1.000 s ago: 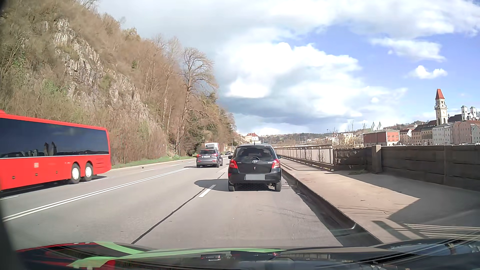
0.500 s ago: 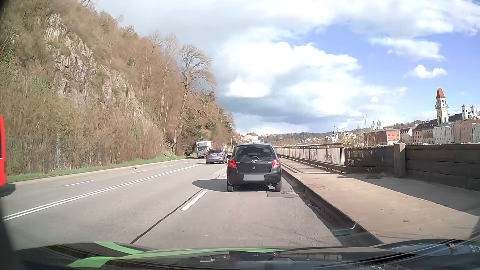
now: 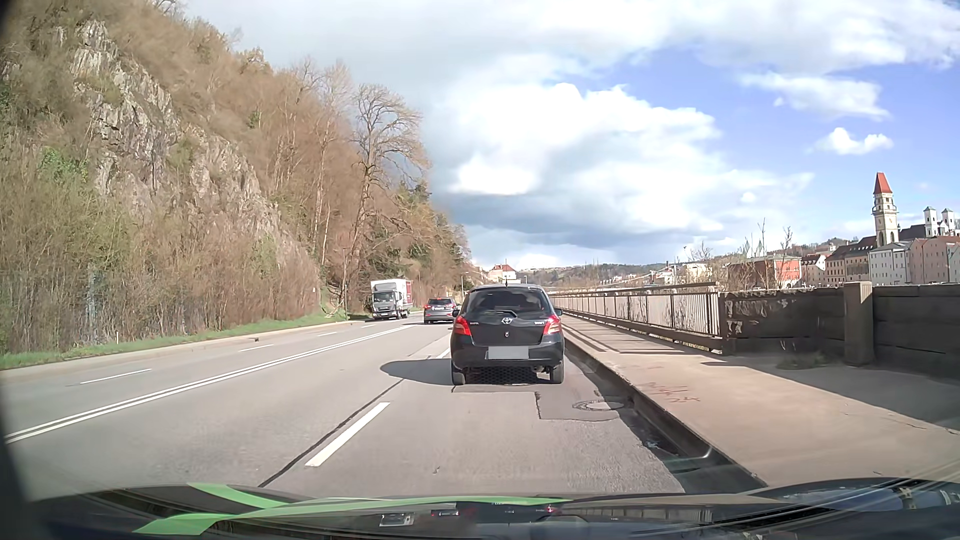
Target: Follow the waypoints while adhering to traffic rules and regulations
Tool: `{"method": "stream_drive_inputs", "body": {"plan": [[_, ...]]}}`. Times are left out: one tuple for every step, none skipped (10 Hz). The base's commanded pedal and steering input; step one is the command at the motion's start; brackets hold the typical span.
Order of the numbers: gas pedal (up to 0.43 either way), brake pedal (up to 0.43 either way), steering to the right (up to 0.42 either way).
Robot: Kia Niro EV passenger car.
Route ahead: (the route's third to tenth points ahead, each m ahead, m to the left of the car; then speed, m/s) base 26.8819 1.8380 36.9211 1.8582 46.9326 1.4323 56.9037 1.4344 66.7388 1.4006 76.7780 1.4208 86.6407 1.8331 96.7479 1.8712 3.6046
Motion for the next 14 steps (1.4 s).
{"method": "stream_drive_inputs", "body": {"plan": [[0.0,0.098,-0.001],[0.0,0.098,-0.001],[0.0,0.11,-0.002],[0.0,0.11,-0.001],[0.0,0.098,-0.002],[0.0,0.116,-0.002],[0.0,0.104,-0.001],[0.0,0.104,-0.001],[0.0,0.104,-0.002],[0.0,0.098,-0.001],[0.0,0.085,-0.002],[0.0,0.073,-0.001],[0.0,0.067,-0.002],[0.0,0.055,-0.001]]}}
